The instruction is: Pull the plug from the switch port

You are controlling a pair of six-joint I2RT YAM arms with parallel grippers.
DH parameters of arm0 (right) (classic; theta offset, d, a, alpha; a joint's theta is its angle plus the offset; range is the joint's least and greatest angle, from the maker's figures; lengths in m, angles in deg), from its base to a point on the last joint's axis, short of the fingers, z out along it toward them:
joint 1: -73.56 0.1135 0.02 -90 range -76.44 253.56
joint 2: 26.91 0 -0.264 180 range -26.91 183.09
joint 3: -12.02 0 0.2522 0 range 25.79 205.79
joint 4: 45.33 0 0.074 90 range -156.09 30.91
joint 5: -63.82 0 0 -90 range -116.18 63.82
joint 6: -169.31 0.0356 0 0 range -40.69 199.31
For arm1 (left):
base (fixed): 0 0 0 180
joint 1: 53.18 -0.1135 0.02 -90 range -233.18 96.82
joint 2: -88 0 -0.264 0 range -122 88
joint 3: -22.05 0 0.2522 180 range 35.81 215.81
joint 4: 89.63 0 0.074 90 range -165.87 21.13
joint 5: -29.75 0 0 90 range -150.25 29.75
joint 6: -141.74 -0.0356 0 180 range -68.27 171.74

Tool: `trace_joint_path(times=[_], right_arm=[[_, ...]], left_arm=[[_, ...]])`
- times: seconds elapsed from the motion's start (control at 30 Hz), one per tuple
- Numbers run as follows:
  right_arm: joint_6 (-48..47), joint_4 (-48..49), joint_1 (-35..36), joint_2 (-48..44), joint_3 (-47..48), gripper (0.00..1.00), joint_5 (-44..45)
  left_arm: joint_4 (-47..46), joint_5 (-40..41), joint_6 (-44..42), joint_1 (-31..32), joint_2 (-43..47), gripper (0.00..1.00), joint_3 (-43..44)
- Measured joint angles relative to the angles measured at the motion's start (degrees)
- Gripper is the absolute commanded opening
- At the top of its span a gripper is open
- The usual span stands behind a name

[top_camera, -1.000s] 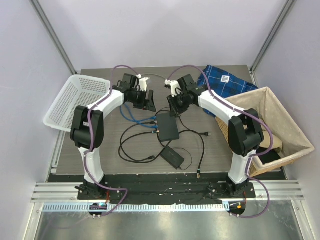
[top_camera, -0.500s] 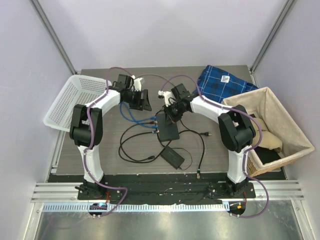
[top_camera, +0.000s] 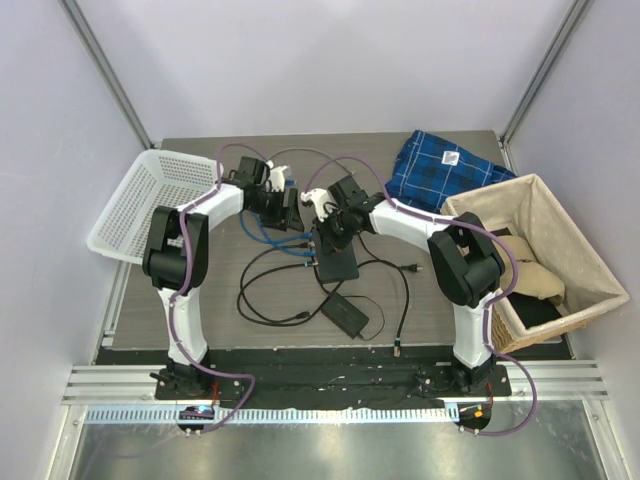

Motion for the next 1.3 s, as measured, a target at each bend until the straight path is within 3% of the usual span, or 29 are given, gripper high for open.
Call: trace_joint_path(times=[0.23,0.47,0.7,1.3], right_arm=[[-2.67,-0.22,0.74,0.07,0.70,0.01,2.43],[-3.58,-0.52,0.98,0.04,0.83,0.01,3.30],[-4.04,0.00,0.98,-0.28,0.22,0.01,3.54],[-3.10,1.03,0.55,-0.61,-0.68,0.01,2.84]], left_arm=[[0.11,-1.81,-0.13,0.00,-2.93,0.66,0.81],[0.46,-8.50,0.15,0.00,-9.31,0.51,7.72],[0.52,-13.75,0.04,0.00,-11.54,0.49,8.74],[2.27,-16.52,-2.71,0.70,-12.39,0.43,8.96]])
